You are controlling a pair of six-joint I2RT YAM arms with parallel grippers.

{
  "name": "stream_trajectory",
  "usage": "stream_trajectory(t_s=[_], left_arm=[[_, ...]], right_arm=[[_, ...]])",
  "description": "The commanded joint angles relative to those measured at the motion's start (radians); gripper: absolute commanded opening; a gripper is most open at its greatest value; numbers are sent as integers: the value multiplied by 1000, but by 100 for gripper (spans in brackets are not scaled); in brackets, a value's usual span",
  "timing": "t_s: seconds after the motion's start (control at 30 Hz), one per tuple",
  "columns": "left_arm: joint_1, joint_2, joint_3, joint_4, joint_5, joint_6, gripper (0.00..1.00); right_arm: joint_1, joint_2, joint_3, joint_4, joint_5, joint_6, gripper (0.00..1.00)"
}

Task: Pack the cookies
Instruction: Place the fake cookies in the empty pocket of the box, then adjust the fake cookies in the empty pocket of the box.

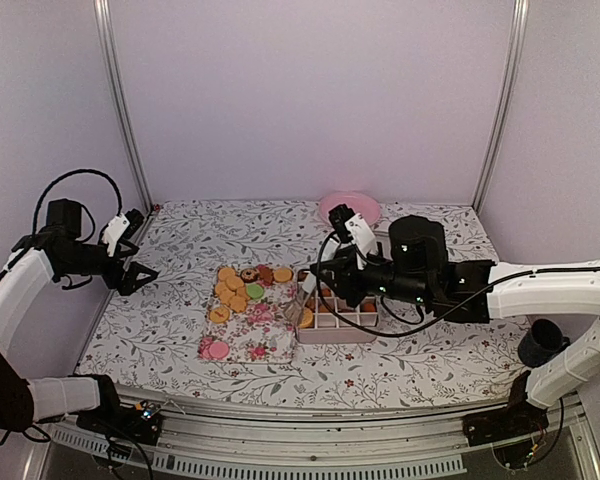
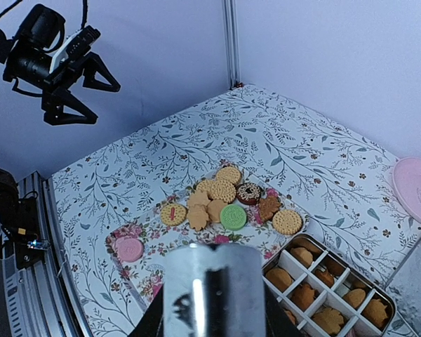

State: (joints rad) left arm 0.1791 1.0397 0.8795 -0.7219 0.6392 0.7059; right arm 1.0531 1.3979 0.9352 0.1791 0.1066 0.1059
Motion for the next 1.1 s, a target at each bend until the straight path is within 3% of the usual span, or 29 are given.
stream_trajectory(t_s=[0.0,0.53,1.07], left_arm=[[8,-1,24,1,13,-3,97],[7,3,25,1,11,-2,97],[8,2,18,-1,15,-2,97]], right_arm=[[-15,2,-3,46,6,17,26],[-31,22,11,56,-15,11,43],[-39,-18,5,56,2,-1,36]])
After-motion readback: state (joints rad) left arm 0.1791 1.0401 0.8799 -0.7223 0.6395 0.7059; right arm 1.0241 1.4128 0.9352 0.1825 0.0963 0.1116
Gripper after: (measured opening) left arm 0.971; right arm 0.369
